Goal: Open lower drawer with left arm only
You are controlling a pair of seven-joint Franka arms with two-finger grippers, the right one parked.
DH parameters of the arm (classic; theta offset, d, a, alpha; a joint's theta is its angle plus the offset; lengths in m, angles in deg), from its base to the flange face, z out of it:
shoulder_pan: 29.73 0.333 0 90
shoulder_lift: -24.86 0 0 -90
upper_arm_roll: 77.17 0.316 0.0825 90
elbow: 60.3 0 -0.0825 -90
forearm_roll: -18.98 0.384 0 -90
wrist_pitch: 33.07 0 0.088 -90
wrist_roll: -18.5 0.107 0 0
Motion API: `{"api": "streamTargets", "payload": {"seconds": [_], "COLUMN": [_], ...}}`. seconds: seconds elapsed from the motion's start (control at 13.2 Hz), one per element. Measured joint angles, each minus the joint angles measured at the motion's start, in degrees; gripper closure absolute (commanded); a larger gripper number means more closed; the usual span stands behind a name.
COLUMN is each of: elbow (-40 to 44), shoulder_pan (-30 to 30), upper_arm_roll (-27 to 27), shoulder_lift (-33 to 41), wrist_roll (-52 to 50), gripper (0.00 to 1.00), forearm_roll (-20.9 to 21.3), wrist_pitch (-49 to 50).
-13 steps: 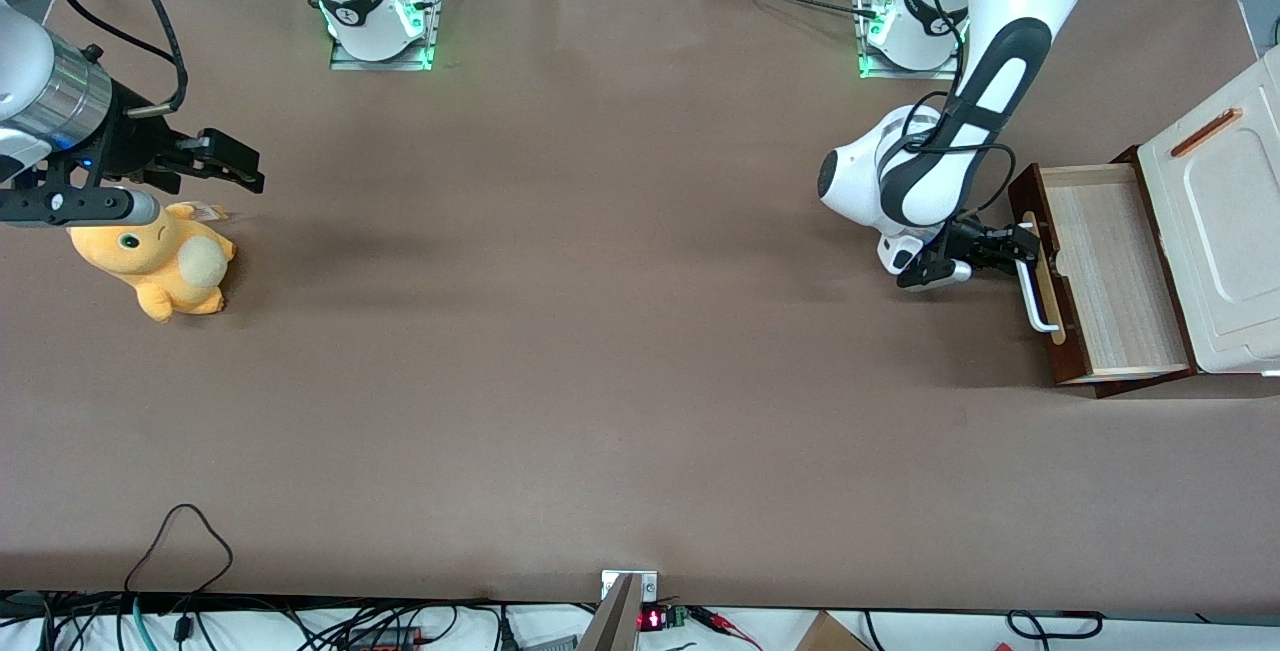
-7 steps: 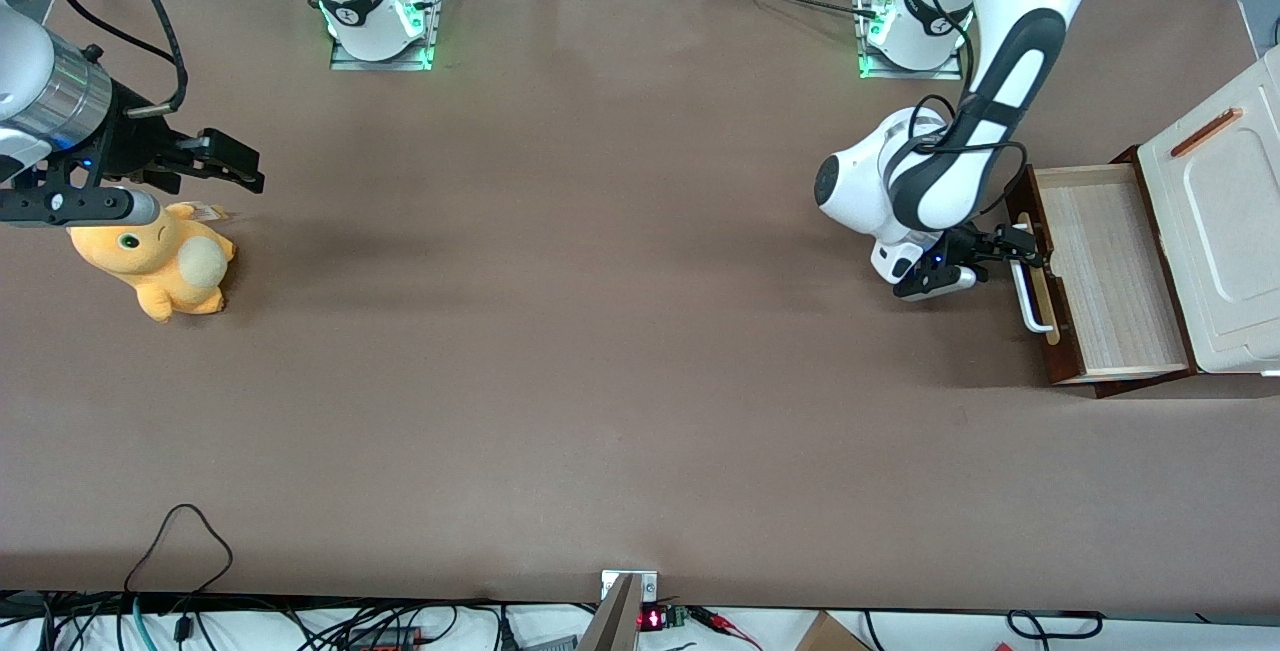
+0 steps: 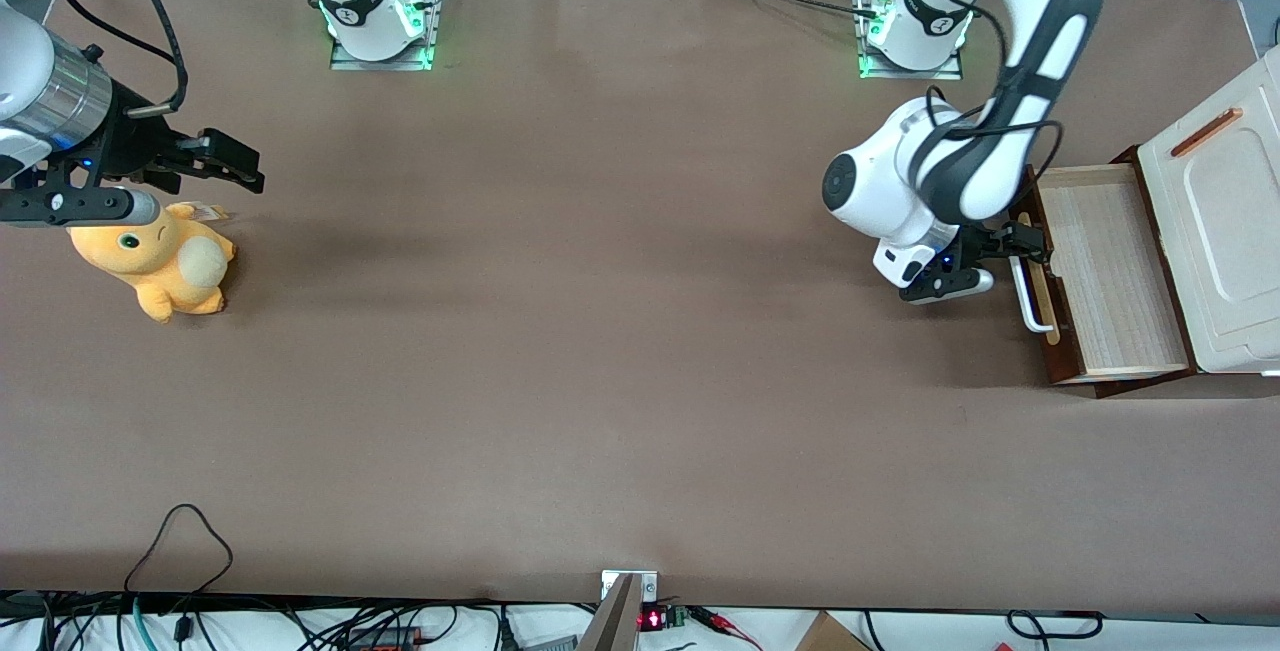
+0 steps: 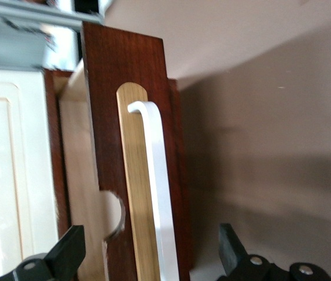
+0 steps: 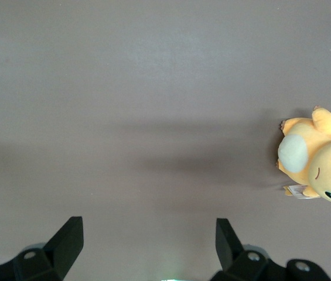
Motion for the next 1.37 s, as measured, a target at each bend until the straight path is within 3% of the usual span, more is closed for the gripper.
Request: {"api": "streamTargets", "payload": {"seconds": [0.23,0.83,0.99,1.37], "elbow": [8.2,20.0,22.9,25.2], "shoulder_pan": [1.0,3.8,4.3,4.1], "upper_arm_roll": [0.8,11.7,14.2,14.6], "shoulder_lift": [5.6,17.5,18.1,18.1], "wrist_roll": [13.7,38.1,42.5,43.6], "gripper": [0.00,0.00,0.00,0.00], "forearm_roll": [-16.6,-52.8,-55.8,-56.6], "wrist_pitch": [-0.3,1.3,4.5,6.2]}}
